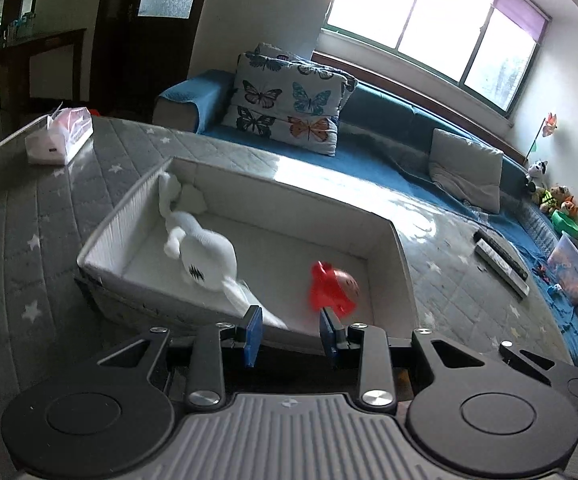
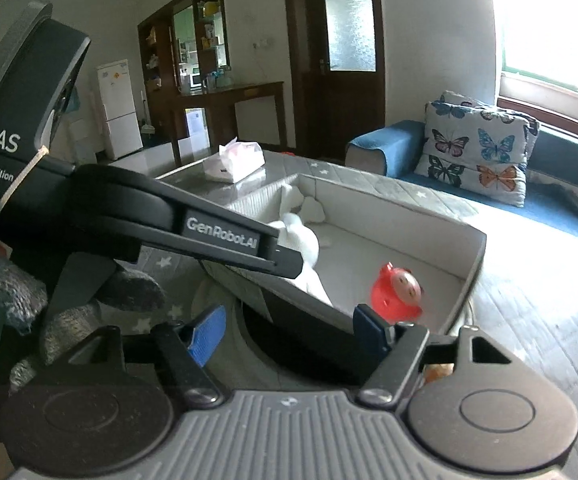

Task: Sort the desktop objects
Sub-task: 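Lower the left tool onto the green alien toy and grasp it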

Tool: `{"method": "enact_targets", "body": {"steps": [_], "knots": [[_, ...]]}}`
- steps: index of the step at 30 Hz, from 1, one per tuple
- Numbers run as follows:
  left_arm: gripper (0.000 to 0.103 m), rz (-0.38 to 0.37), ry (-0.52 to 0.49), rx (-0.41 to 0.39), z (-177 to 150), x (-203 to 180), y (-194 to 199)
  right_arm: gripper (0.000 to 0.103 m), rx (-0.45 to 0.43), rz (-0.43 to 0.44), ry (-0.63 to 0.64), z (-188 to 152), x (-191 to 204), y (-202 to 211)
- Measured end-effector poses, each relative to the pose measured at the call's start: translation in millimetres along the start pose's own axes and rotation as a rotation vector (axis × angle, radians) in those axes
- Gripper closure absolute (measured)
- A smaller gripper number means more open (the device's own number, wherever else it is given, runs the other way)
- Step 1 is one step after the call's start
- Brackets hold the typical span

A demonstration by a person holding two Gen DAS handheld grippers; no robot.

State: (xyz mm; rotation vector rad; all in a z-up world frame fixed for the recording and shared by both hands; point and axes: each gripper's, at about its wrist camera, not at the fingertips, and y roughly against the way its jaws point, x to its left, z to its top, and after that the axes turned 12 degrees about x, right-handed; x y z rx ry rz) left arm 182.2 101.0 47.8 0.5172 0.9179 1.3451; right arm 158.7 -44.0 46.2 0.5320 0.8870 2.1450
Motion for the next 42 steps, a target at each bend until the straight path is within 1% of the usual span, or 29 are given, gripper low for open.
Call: {"method": "enact_targets", "body": {"steps": [5,7,11,13,16,19,22,30,32,34,37,42], "knots": [[0.069,0.006,-0.005,-0.003,-16,-9,4,0.031,0.009,-0.008,-0.001,-24,0,13],[0.069,0.004,-0.003,-0.007,-21,-11,6,0.029,0.008,-0.016,0.005,-33,2,18],[0.069,0.0,0.0,-0.006,-33,-15,9,0.028,0.004,-0.029,0.009,-49,6,28],[0.069,-0.006,0.0,-0.005,-39,-17,10,0.026,0.002,-0.031,-0.002,-58,8,32],[0.069,0.012,-0.022,-0.008,-49,-23,10,0.026,0.0,-0.04,-0.017,-72,8,40],[0.069,0.017,-0.041,0.004,-58,-28,8,0.026,0.0,-0.058,-0.019,-82,8,45],[0.069,0.006,-0.049,0.023,-64,-31,5,0.026,0.0,-0.076,-0.021,-92,7,51],[0.069,-0.015,-0.052,0.053,-76,-37,0,0.026,0.004,-0.111,-0.076,-106,-12,60],[0.069,-0.029,-0.054,0.065,-78,-39,-2,0.025,0.011,-0.127,-0.083,-110,-19,59],[0.069,-0.048,-0.052,0.082,-80,-41,-5,0.022,0.016,-0.145,-0.085,-113,-24,58],[0.069,-0.074,-0.039,0.105,-83,-43,-10,0.022,0.032,-0.16,-0.104,-114,-34,54],[0.069,-0.104,-0.019,0.136,-85,-44,-18,0.022,0.045,-0.167,-0.094,-115,-41,50]]}}
